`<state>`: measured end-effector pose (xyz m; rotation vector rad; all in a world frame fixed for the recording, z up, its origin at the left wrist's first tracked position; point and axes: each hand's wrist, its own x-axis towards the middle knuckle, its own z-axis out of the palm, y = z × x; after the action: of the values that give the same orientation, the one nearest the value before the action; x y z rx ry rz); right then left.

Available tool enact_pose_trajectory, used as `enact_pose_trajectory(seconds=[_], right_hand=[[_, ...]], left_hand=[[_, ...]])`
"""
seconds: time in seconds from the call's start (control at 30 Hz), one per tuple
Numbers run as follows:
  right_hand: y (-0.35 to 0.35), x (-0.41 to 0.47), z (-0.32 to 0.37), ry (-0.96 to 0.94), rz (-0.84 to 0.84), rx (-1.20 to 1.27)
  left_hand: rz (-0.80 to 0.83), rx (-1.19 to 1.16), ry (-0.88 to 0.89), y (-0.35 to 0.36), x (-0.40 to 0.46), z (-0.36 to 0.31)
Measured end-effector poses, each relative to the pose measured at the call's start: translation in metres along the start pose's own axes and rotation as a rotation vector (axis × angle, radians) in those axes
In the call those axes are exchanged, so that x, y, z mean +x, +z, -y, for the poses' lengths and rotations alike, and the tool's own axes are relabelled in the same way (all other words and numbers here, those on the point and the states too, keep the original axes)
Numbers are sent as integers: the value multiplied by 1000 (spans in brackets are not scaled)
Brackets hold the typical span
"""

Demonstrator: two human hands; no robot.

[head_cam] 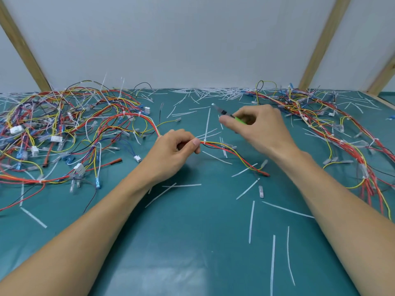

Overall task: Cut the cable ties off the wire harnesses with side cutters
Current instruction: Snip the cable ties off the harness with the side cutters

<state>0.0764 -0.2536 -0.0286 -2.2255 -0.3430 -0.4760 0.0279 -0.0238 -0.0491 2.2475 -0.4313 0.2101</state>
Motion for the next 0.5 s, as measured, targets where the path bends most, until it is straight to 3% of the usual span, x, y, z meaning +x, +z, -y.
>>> enact_pose_trajectory(seconds=[0.2,0.5], right_hand=[[4,-3,-3,-111,93,-246],[8,-6,-6,-163,223,-445]], left_hand=[[-121,89,-30,1,4,15],[-143,84,-53,0,6,22]])
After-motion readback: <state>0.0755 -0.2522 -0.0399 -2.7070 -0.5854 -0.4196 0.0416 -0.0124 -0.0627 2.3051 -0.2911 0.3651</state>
